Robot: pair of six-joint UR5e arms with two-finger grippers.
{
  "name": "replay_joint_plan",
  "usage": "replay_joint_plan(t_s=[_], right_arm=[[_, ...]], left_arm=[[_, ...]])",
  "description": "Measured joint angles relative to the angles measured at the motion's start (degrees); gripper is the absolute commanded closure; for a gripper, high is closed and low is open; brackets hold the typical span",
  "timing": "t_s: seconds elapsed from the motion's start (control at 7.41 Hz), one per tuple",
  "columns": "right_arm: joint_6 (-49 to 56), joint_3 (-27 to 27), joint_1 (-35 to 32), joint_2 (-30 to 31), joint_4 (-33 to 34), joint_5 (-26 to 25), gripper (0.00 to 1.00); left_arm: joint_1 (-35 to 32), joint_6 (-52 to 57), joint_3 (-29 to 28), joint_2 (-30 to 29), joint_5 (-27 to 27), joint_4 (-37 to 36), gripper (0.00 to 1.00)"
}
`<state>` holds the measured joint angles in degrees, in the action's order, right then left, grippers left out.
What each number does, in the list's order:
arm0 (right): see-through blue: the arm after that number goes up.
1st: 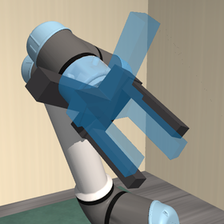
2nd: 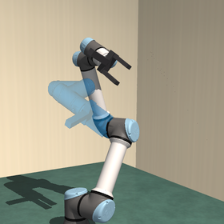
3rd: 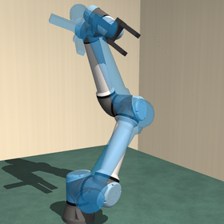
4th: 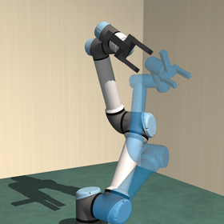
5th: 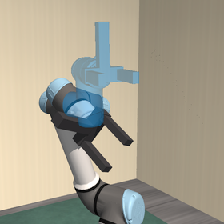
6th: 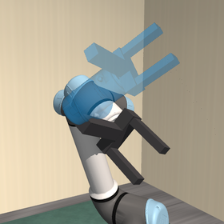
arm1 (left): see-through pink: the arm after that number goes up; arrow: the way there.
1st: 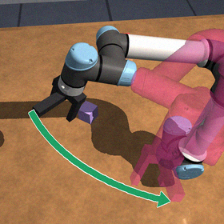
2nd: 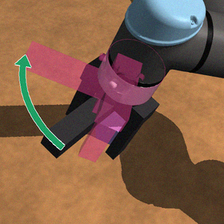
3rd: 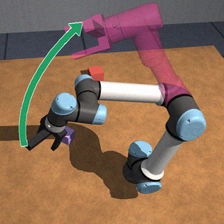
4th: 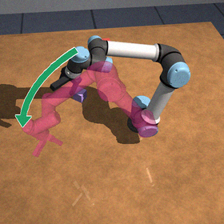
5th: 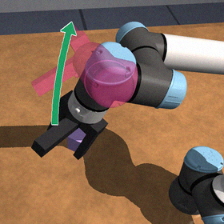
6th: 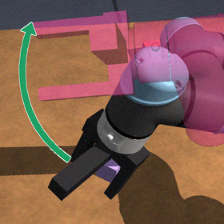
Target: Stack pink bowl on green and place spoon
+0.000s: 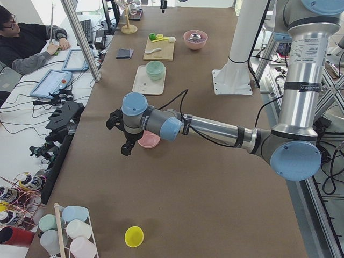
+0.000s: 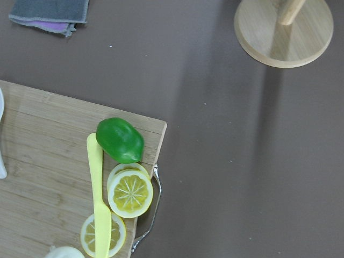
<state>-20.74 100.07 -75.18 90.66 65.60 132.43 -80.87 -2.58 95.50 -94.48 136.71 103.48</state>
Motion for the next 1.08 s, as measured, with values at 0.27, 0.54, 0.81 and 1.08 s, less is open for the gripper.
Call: replay_joint_plan(t_s=[0.27, 0.54, 0.81, 1.08], right_arm=[[-8.08, 0.0, 6.3, -2.65, 0.04, -3.05, 0.0], [-12.88, 0.03, 10.37, -3.93, 0.05, -5.77, 0.0], [-13.85, 0.03, 11.27, -4.08, 0.05, -6.49, 0.0], [-13.97, 0.03, 11.49, -4.09, 0.05, -6.82, 0.0]], left_arm=[[5.7, -7.89, -5.02, -1.56, -1.35, 4.5, 0.02], [11.08, -17.4, -11.33, -4.38, -2.68, 12.7, 0.02], [14.46, -22.41, -14.73, -6.33, -3.54, 16.95, 0.16], [16.6, -23.37, -15.12, -6.94, -5.4, 17.84, 0.55]])
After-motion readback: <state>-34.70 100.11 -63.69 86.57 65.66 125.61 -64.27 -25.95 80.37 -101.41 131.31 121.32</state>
